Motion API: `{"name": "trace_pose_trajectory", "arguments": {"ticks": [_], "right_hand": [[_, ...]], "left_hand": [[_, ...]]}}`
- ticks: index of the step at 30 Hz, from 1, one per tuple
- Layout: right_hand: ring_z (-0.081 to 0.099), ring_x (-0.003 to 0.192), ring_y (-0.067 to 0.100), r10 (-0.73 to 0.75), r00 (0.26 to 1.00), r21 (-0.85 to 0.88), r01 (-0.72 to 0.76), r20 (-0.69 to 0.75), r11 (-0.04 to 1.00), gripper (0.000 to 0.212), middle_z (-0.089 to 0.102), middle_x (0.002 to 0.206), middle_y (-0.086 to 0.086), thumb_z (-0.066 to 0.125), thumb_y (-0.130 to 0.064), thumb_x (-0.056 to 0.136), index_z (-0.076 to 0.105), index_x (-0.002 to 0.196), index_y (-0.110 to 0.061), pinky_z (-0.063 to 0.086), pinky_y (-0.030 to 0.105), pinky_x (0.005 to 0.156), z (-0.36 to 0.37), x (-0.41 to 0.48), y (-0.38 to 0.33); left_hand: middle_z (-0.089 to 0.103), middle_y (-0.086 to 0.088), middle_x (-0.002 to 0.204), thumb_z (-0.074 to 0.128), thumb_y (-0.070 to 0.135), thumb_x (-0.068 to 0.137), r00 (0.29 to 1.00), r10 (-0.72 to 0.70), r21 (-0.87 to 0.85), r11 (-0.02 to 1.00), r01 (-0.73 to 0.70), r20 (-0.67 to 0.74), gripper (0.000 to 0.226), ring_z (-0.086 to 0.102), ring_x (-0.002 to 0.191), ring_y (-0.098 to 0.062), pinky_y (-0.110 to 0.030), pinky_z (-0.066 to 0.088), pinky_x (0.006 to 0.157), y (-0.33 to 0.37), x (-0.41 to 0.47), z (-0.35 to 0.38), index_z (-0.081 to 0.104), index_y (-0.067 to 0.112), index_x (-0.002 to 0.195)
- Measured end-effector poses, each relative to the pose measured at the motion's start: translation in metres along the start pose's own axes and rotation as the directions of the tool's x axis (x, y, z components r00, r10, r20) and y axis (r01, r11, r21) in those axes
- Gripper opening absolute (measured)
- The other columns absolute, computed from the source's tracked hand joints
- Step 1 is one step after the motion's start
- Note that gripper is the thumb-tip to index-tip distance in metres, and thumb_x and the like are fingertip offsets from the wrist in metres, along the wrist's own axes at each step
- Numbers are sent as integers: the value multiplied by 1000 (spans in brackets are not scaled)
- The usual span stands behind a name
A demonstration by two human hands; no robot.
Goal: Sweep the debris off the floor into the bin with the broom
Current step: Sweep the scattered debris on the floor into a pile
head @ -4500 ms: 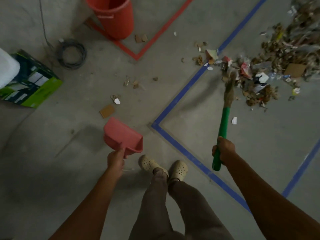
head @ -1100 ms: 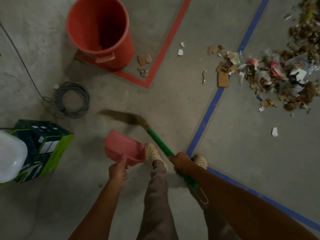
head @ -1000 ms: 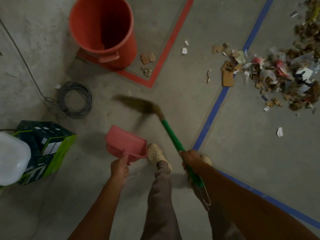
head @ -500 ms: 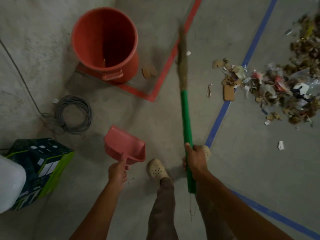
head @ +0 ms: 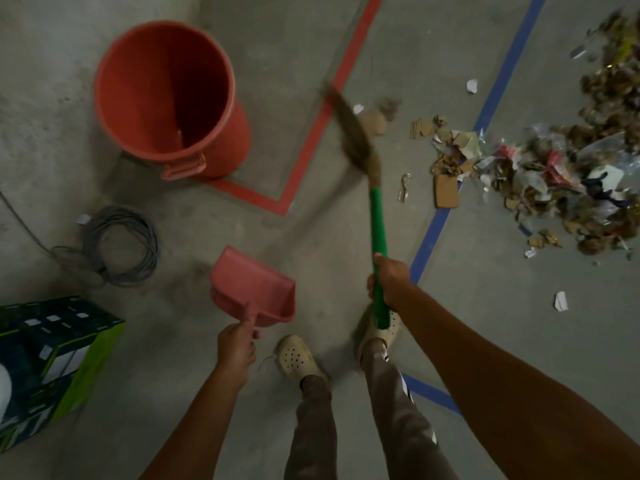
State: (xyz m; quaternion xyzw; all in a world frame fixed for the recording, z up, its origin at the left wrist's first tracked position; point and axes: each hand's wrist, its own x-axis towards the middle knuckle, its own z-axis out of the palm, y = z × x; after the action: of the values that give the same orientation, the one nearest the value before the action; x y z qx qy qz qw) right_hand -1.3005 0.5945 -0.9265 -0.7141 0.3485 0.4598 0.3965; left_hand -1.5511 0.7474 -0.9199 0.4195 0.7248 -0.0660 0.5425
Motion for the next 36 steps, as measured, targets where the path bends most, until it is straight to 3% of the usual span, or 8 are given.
{"name": "trace_pose_trajectory", "arguments": {"ticks": [4, 8, 15, 19, 21, 26, 28, 36], "right_hand": [[53, 51, 22, -25, 981, 161, 57, -192, 985, 29, 58, 66, 11, 52, -32, 102, 56, 96, -4, 48, 32, 48, -76, 14, -14], [53, 50, 24, -167, 949, 117, 203, -267, 972, 35, 56, 64, 13, 48, -33, 103, 58, 93, -1, 49, 36, 53, -130, 2, -5], [54, 49, 15, -281, 960, -229, 276, 9, 934, 27, 59, 72, 9, 48, -35, 103, 57, 102, -10, 47, 26, 44, -152, -10, 30], [62, 69, 26, -193, 974, -519, 225, 116, 825, 38, 67, 84, 17, 53, -46, 97, 62, 92, -10, 59, 45, 69, -154, 9, 54], [61, 67, 24, -120, 986, -551, 163, 114, 818, 39, 66, 82, 14, 54, -46, 96, 62, 95, -7, 58, 41, 67, -166, 21, 67], [55, 46, 25, -47, 992, -337, 6, -114, 942, 40, 59, 58, 12, 53, -36, 101, 56, 77, -3, 49, 35, 51, -220, 28, 80], [55, 48, 24, -35, 979, -225, -11, -201, 974, 39, 59, 62, 13, 51, -32, 102, 58, 82, 1, 49, 33, 49, -240, 23, 77], [53, 54, 22, -174, 922, 84, 215, -347, 973, 30, 56, 71, 13, 45, -32, 104, 55, 96, -6, 47, 33, 48, -221, -47, 94]], "left_hand": [[56, -7, 68, 66, 47, 92, 998, 33, 4, 999, -33, 50, 43, 30, 38, -9, -16, 21, 36, 18, -6, 40, 57, 7, 78], [52, -9, 69, 59, 31, 98, 993, 35, -6, 999, -34, 113, 30, 28, 32, -6, -12, 20, 35, 26, -13, 76, 57, 8, 79], [51, -10, 70, 58, 28, 98, 988, 44, 66, 996, -54, 147, 28, 28, 31, -5, -12, 19, 34, 37, -33, 122, 56, 7, 80], [55, -6, 69, 66, 41, 93, 987, 76, 106, 990, -91, 141, 36, 29, 37, -7, -14, 21, 36, 45, -44, 140, 59, 8, 81], [56, -8, 71, 63, 38, 95, 984, 96, 121, 986, -114, 148, 33, 29, 38, -8, -14, 21, 35, 48, -49, 146, 59, 8, 81], [55, -8, 71, 55, 27, 99, 973, 122, 127, 981, -148, 193, 24, 28, 34, -5, -13, 20, 33, 47, -59, 146, 55, 10, 82], [54, -8, 70, 54, 26, 100, 970, 136, 123, 979, -163, 200, 24, 27, 31, -3, -12, 18, 33, 44, -61, 143, 54, 10, 81], [53, -7, 69, 55, 28, 100, 957, 188, 55, 977, -205, 219, 27, 26, 28, -2, -10, 16, 33, 21, -69, 100, 52, 11, 79]]}}
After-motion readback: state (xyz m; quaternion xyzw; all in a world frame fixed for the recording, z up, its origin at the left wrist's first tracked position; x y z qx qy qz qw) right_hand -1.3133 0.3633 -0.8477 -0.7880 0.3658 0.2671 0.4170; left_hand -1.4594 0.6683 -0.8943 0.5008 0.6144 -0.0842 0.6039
